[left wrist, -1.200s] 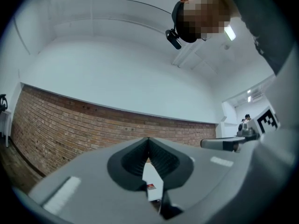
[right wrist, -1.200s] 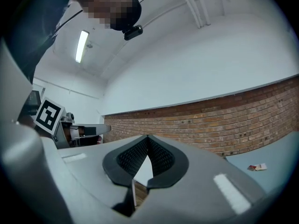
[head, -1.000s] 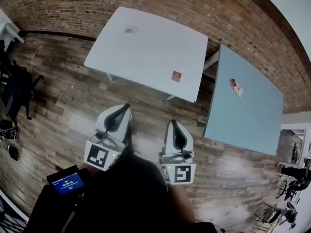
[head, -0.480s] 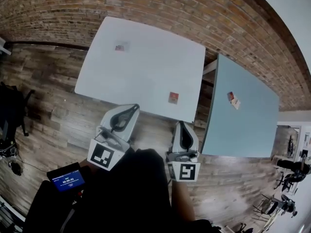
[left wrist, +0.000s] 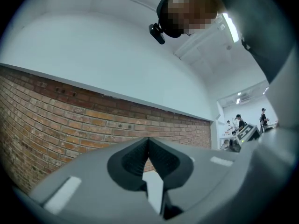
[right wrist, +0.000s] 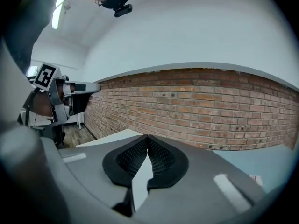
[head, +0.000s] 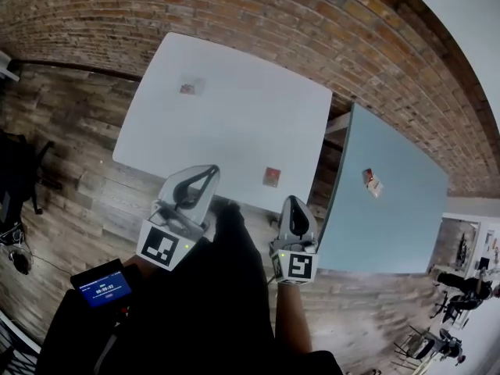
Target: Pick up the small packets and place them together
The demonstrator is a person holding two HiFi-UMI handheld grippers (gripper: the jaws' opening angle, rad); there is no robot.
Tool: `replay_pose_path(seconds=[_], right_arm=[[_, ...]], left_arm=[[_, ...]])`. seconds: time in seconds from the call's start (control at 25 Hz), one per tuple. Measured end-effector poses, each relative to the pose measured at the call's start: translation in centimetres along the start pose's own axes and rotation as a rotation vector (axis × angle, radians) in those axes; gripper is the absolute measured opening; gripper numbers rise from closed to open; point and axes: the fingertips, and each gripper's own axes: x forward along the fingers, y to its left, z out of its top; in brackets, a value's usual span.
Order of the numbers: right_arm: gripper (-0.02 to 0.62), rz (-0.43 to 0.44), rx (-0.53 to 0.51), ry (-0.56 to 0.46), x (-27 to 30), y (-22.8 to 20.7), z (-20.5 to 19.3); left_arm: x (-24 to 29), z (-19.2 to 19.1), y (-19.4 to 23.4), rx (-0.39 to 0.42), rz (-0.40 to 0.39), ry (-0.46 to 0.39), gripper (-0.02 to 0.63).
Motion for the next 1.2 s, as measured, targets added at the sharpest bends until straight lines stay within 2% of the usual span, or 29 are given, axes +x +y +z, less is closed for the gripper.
replay_pose_path(seconds=[0.12,0.2,0.28,0.4,0.56,0.64,0.68,0.84,0.92,1.12,1.2], right_arm=[[0.003,0.037,-0.03,0.058,1.5,-0.8,-1.4],[0.016,0.072,-0.048,0.138,2.8,-1.2,-3.6],[0.067,0.096,-0.049,0.229,4.1,-1.9,-6.3],[0.062,0.11,-0.024,0.356,5.6,-3.1,-10.7],[0.139,0.185,0.008,0.556,7.6,-3.2,-16.6],[0.101,0.219,-0.002,0.608,8.8,-3.1,-19.1],[0.103,0.233,-0.018,0.635,9.4,-3.1,-20.4],[0.162,0.298,-0.041,0.778,10.3,-3.2,-25.4],[0.169,0.317,-0.048,0.839,10.6,-3.4,-27.4],[0.16,0.372,-0.136,0.926,10.4,-3.8,-30.4],[0.158,0.414,-0.221,0.95,10.1,-3.7,-31.2]], left_arm=[[1.7,0.2,0.2,-0.006,0.023,-0.003,0.0],[3.1,0.2,0.1,0.0,0.026,-0.002,0.0],[4.3,0.1,-0.2,0.005,0.023,0.0,0.0],[5.3,-0.9,-0.7,0.012,0.018,0.027,0.0],[6.1,-1.4,0.3,-0.011,0.071,0.043,0.0],[6.4,-1.6,0.6,-0.009,0.095,0.05,0.0],[6.4,-1.6,0.8,-0.005,0.106,0.053,0.0],[6.2,-2.1,1.4,-0.009,0.154,0.068,0.0],[6.0,-2.4,1.9,-0.009,0.18,0.082,0.0],[5.3,-2.5,3.2,-0.01,0.247,0.096,0.0],[5.0,-2.7,3.8,-0.018,0.276,0.105,0.0]])
